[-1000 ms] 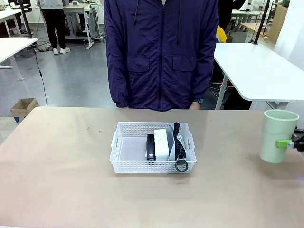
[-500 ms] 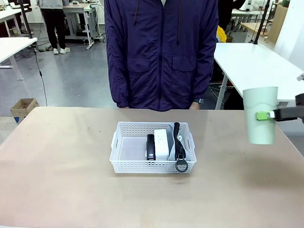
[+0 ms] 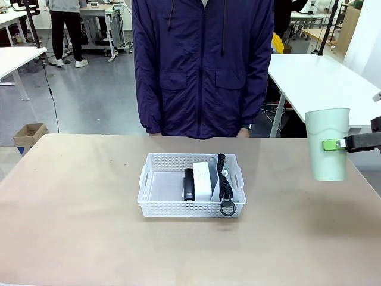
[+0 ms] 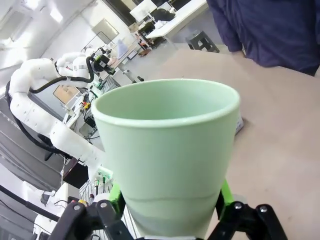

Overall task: Efficiently arrange items inside the basket to fit them all.
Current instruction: Pick up the Reusable plastic cup and place it inside the Organizing basket.

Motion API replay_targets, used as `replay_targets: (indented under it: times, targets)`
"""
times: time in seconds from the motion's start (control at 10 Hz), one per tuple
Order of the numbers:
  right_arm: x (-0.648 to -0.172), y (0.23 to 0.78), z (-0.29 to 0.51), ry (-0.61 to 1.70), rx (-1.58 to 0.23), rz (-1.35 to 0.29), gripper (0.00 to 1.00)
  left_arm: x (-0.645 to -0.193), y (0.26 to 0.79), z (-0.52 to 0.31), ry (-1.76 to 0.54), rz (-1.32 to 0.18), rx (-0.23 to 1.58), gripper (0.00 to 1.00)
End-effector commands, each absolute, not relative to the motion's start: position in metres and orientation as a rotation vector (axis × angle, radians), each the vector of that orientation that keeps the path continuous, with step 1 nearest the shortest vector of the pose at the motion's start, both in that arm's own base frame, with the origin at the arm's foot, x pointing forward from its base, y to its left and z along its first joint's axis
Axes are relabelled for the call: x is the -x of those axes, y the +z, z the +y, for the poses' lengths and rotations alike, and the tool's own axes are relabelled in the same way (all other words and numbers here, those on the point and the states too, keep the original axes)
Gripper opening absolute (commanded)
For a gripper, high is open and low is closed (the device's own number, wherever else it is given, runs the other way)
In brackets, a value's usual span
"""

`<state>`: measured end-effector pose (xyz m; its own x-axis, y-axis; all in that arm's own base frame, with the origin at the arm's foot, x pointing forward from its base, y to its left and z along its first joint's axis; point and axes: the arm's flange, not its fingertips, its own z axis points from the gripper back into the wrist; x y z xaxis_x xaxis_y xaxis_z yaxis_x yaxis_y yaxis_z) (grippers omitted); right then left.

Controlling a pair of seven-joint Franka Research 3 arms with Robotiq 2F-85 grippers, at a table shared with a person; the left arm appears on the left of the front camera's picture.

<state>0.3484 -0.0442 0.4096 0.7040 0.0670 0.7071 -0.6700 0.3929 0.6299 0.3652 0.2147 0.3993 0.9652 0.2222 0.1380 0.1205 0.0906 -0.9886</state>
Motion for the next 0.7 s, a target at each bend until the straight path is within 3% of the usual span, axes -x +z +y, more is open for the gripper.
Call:
replay_targets:
  times: [0.0, 0.1, 0.3, 0.6]
  targets:
    - [-0.349, 0.41, -0.043, 0.507, -1.078, -0.647, 0.85, -0.363, 0.402, 0.213, 0.077, -0.275, 1.473, 1.0]
    - [-0.353, 0.418, -0.029, 0.411, -1.082, -0.669, 0.85, -0.363, 0.402, 0.213, 0.077, -0.275, 1.473, 1.0]
    - [-0.356, 0.46, 0.038, 0.471, -1.086, -0.662, 0.85, -0.363, 0.402, 0.213, 0.077, -0.275, 1.473, 1.0]
    - [-0.37, 0.487, 0.166, 0.403, -0.984, -0.462, 0.85, -0.363, 0.402, 0.213, 0.077, -0.275, 1.473, 1.0]
